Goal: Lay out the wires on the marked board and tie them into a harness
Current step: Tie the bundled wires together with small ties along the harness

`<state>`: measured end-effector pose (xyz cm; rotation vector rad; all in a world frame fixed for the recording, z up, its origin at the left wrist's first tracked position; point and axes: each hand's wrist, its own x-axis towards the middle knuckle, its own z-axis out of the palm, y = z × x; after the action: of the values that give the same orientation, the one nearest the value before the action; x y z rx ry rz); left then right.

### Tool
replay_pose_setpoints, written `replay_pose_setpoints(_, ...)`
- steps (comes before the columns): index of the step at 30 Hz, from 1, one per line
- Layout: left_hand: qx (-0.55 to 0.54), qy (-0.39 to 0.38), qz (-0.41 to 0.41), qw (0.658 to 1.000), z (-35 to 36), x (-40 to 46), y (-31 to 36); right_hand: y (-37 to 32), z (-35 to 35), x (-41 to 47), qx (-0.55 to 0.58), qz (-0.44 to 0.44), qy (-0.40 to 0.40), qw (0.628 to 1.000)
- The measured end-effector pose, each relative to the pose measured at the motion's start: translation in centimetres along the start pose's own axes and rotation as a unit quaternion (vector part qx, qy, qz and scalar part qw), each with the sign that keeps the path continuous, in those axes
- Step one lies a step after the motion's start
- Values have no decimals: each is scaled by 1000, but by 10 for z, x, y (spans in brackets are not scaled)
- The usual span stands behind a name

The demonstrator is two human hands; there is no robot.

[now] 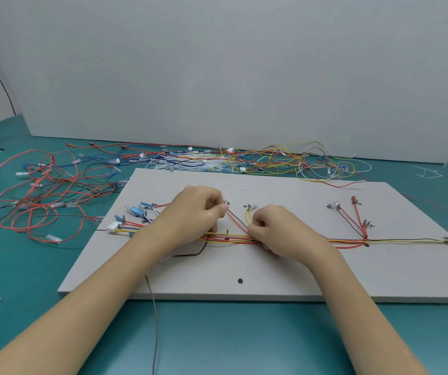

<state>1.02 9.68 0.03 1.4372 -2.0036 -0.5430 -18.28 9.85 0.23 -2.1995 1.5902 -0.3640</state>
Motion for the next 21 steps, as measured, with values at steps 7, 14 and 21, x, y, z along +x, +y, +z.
replay_pose_setpoints(7,49,21,27,998,-7,-1,8,5,4,3,104,-6,117,988)
replay_pose_setpoints(14,13,3,21,1000,-8,-5,22,-7,-10,-5,506,-44,200,838)
replay_pose_setpoints(21,-17,-7,18,1000,-6,-5,24,-6,-8,-4,556,19,189,809)
